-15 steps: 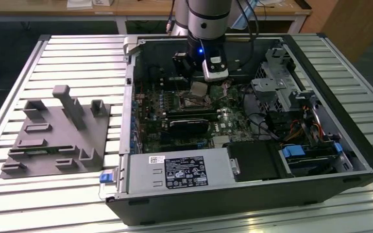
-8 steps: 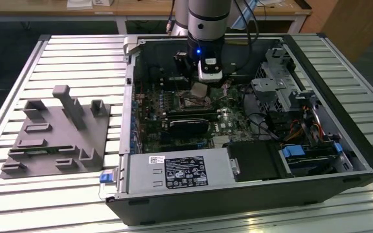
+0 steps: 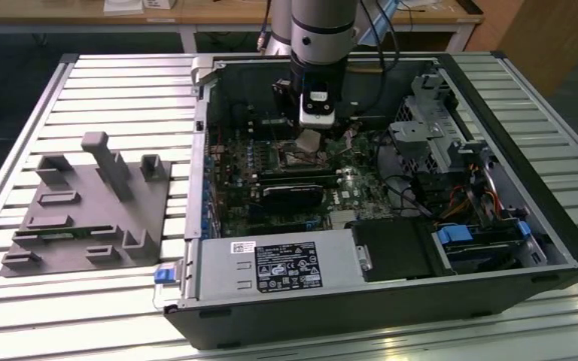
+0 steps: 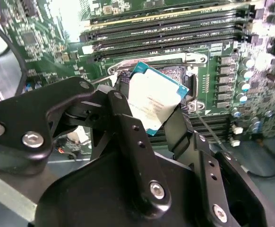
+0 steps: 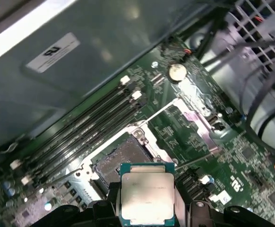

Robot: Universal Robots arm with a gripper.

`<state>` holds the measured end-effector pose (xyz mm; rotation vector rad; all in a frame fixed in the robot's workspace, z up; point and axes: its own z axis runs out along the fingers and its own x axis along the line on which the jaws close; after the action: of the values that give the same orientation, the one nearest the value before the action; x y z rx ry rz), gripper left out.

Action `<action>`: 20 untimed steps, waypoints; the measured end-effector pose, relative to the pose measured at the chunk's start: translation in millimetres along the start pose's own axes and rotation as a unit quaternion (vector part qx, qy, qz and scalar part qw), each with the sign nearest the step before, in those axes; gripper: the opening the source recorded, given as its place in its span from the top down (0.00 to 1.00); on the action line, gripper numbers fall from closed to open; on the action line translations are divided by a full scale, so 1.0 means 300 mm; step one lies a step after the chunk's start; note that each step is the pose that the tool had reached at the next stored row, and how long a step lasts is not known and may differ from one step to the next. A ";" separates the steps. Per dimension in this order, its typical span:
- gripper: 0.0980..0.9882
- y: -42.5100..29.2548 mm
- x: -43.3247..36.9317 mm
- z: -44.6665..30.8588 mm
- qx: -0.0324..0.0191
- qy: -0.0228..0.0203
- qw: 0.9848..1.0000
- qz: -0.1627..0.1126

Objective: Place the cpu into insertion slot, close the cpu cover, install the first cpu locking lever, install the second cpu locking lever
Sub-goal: 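Place the cpu into insertion slot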

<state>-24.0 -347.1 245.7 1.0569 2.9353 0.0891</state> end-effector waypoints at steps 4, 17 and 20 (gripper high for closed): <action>0.51 0.000 0.000 0.002 0.001 -0.003 0.999 0.032; 0.51 0.000 0.000 0.008 0.001 -0.010 0.989 0.147; 0.51 -0.001 0.000 0.010 0.001 -0.012 0.985 0.175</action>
<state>-24.0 -347.1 242.8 1.5491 2.6961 0.0764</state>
